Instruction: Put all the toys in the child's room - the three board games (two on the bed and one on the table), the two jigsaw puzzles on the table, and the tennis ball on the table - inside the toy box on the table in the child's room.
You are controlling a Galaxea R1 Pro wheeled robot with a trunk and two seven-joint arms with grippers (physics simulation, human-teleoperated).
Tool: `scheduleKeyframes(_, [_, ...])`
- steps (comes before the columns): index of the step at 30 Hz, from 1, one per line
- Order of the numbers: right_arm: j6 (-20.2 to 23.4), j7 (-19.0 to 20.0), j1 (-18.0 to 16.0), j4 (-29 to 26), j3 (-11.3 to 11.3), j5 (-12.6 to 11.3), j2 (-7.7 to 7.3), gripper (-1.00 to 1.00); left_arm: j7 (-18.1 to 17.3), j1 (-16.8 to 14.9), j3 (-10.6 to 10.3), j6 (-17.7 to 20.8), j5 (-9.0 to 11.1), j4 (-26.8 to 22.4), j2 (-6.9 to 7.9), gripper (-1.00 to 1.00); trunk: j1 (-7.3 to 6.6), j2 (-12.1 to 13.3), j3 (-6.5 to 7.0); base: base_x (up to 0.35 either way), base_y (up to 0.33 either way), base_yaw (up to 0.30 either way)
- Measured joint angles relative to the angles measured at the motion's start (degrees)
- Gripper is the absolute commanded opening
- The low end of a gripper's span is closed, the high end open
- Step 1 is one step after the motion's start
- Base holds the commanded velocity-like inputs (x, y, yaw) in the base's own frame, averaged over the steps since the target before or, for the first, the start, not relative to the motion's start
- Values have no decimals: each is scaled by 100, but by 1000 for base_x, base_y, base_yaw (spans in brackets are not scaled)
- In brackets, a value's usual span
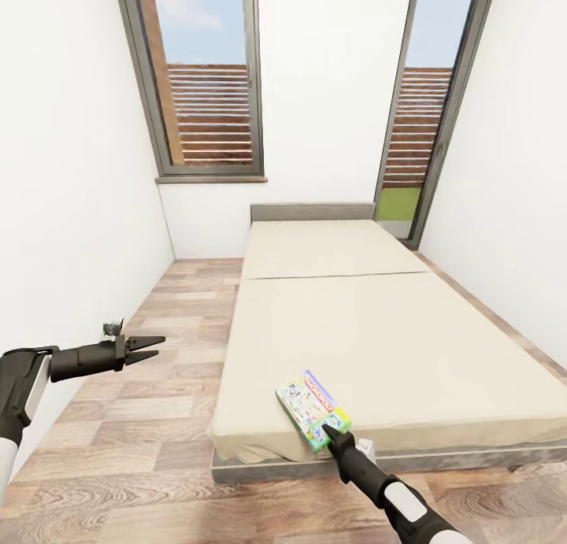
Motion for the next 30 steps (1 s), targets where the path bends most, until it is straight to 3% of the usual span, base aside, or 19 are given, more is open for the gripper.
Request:
scheduleKeyframes(5, [11,3,1,3,4,1,0,-100,-7,0,0,9,1,-6,4,100,0,0,0,0,0,0])
scheduleKeyframes(15, [28,38,0,-7,11,3,-7,-100,-10,0,0,35,3,-9,6,100,-219,400,179,0,0,0])
scheduleKeyframes(18, [32,108,-1,-236,12,-5,-5,-100,-10,0,0,35,3,-9,8,100,-285,520,233,0,0,0])
scheduleKeyframes(20, [30,241,-1,-599,236,12,-18,-100,-10,-1,0,35,2,-9,13,100,-329,600,269,0,0,0])
scheduleKeyframes(22, [62,326,-4,-945,727,16,-33,-100,-9,-1,0,35,3,-8,14,100,-373,680,305,0,0,0])
scheduleKeyframes(23, [56,311,-5,-1112,1151,45,-42,-100,-9,-2,3,34,3,-6,20,100,-395,720,323,0,0,0])
scheduleKeyframes(30, [48,352,-57,-1280,1351,31,-120,-100,-8,-1,6,35,1,-8,13,100,-549,1001,449,0,0,0])
